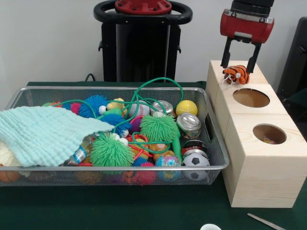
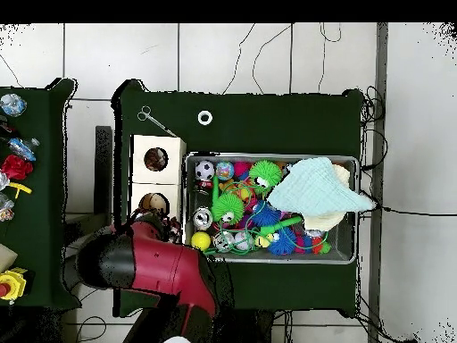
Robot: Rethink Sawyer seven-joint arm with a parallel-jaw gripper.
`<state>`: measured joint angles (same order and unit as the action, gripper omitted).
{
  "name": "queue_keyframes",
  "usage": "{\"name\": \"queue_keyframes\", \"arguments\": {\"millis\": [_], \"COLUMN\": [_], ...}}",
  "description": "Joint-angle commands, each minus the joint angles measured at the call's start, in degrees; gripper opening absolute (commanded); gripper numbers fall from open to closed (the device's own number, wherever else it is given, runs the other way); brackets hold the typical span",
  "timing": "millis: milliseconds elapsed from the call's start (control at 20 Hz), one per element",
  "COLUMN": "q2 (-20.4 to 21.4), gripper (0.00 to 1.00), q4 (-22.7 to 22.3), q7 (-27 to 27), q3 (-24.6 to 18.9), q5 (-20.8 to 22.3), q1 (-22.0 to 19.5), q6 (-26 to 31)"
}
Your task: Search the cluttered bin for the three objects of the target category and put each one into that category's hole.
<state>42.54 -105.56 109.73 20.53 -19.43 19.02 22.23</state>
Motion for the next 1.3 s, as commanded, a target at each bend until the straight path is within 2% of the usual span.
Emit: {"name": "queue_keyframes", "arguments": {"millis": [50, 850, 1300], "q2": [-3.97, -7.32, -6.07], "gripper": [1.0, 1.0, 1.0], "q4": [-0.94, -3.25, -7.13], "q7": [14.9, 16.69, 14.78], "q3": [-3.06, -3.72, -6.35], "q5": [-3.14, -7.25, -8.65], "q1": [-1.99, -0.77, -1.87], "q6": [-0.54, -3.88, -5.04]}}
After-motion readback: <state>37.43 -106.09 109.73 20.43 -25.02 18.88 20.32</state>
